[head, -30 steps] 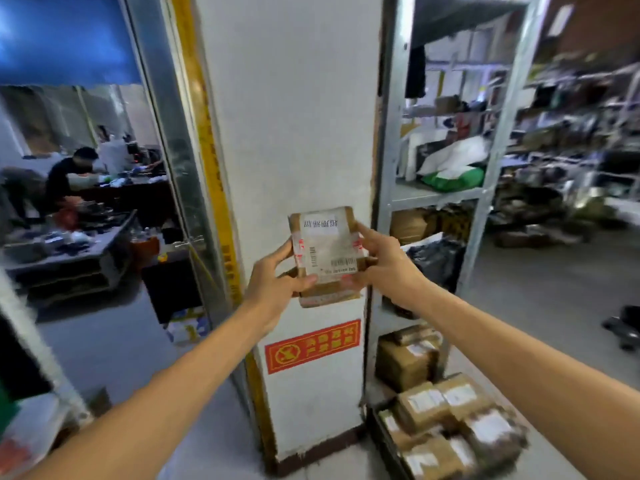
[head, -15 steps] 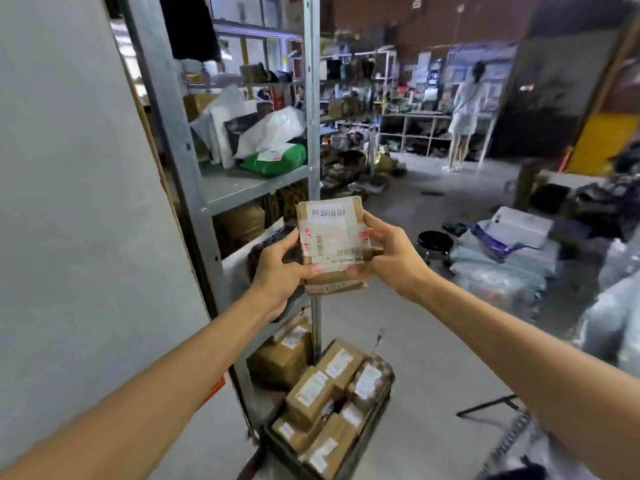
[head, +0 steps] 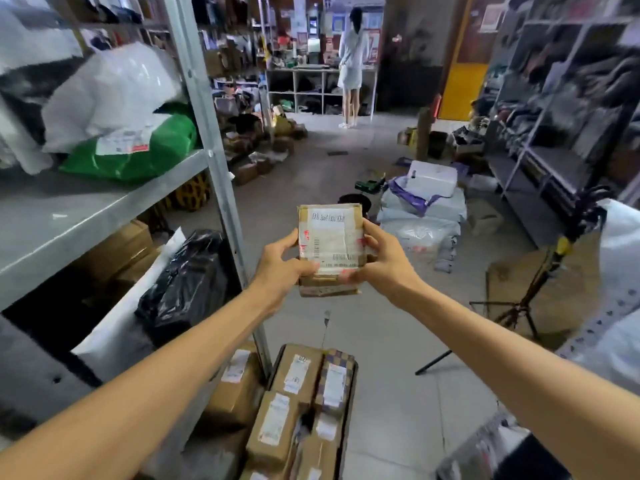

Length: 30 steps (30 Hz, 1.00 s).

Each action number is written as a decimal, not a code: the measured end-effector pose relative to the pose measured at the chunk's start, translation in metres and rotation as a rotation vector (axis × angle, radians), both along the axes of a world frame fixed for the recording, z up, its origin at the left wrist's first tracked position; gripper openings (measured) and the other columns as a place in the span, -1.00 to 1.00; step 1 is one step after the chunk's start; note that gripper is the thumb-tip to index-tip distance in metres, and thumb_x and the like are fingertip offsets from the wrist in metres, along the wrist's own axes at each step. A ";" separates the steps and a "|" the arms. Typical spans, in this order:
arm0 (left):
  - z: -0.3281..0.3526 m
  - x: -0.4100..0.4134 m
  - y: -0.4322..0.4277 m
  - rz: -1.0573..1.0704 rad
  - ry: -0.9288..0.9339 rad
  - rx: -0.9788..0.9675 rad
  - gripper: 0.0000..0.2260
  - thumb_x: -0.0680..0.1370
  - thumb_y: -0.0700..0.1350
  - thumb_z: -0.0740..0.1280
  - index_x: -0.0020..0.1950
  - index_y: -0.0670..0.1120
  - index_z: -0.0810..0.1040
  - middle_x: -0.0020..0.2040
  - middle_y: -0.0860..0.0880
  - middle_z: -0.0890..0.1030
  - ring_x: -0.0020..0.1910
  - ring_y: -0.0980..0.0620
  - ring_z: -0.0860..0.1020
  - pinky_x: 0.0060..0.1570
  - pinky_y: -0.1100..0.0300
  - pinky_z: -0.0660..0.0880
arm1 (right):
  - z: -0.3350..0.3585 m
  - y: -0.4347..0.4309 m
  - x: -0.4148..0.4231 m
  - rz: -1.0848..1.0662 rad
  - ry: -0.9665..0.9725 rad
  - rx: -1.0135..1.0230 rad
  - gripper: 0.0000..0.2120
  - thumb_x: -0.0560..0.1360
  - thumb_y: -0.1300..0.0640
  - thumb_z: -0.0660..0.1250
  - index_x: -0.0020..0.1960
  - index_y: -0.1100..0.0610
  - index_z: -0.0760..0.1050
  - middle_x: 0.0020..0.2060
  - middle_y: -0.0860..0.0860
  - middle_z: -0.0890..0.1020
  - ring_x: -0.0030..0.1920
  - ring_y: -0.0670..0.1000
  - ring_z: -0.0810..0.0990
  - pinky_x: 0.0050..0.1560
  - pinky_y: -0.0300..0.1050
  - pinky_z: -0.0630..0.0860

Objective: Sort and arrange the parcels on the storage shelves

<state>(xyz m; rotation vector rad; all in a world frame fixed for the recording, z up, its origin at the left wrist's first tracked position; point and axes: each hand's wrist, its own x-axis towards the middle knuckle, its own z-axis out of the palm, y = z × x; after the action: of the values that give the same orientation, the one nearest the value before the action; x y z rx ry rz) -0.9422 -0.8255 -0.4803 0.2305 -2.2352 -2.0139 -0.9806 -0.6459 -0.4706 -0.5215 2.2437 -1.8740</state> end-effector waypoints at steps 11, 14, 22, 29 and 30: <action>-0.197 -0.108 -0.030 -0.066 -0.338 0.049 -0.30 0.28 -0.38 0.47 0.39 -0.04 0.47 0.17 0.06 0.63 0.11 0.02 0.62 0.12 -0.02 0.58 | -0.200 -0.040 -0.095 -0.323 -0.297 0.102 -0.38 0.15 0.35 0.49 0.15 0.08 0.37 0.11 0.10 0.59 0.11 0.09 0.59 -0.06 0.10 0.62; -0.269 -0.110 -0.030 -0.072 -0.412 -0.007 -0.31 0.31 -0.37 0.52 0.41 -0.06 0.45 0.14 0.11 0.61 0.12 0.07 0.59 0.15 0.07 0.56 | -0.276 -0.040 -0.099 -0.335 -0.398 0.149 -0.36 0.20 0.40 0.48 0.19 0.09 0.36 0.13 0.08 0.58 0.13 0.08 0.58 -0.07 0.14 0.64; -0.479 -0.063 -0.018 -0.087 -0.673 0.114 -0.24 0.35 -0.52 0.42 0.47 -0.06 0.35 0.08 0.19 0.54 0.12 0.15 0.55 -0.08 0.33 0.56 | -0.489 -0.036 -0.055 -0.345 -0.584 0.280 -0.36 0.24 0.49 0.48 0.15 0.06 0.31 -0.04 -0.13 0.56 0.05 -0.02 0.60 -0.15 -0.12 0.65; -0.620 -0.028 -0.012 -0.048 -0.813 0.127 -0.24 0.34 -0.53 0.42 0.44 -0.01 0.39 0.17 0.05 0.58 0.20 0.06 0.54 0.05 0.13 0.59 | -0.636 -0.036 -0.012 -0.332 -0.691 0.362 -0.37 0.28 0.47 0.47 0.16 0.06 0.26 0.00 -0.06 0.56 0.03 0.00 0.62 -0.18 0.01 0.66; -0.635 -0.026 -0.010 -0.042 -0.827 0.118 -0.25 0.34 -0.52 0.42 0.45 -0.01 0.38 0.21 0.01 0.58 0.21 0.05 0.54 0.09 0.07 0.58 | -0.651 -0.036 -0.009 -0.335 -0.704 0.362 -0.38 0.28 0.47 0.47 0.15 0.06 0.25 -0.01 -0.07 0.55 0.03 0.00 0.61 -0.18 0.00 0.66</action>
<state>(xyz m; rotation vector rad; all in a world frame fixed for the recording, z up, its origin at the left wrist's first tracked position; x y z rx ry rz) -0.9681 -0.8352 -1.1155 1.2343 -2.5179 -2.3585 -0.9894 -0.6817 -1.1214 0.5216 2.1462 -1.3874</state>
